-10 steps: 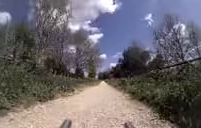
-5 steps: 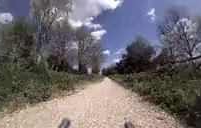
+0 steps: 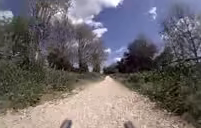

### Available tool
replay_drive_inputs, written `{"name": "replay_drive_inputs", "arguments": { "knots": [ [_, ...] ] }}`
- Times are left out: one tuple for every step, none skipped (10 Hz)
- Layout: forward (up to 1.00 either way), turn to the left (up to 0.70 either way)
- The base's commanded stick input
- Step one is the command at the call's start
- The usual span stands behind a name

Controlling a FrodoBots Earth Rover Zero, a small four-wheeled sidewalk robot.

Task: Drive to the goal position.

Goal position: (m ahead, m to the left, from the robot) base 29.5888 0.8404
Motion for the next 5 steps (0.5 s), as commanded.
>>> {"name": "replay_drive_inputs", "arguments": {
  "knots": [
    [0.85,0.0],
    [0.85,-0.02],
    [0.85,-0.21],
    [0.85,0.0],
    [0.85,0.0]
  ]
}}
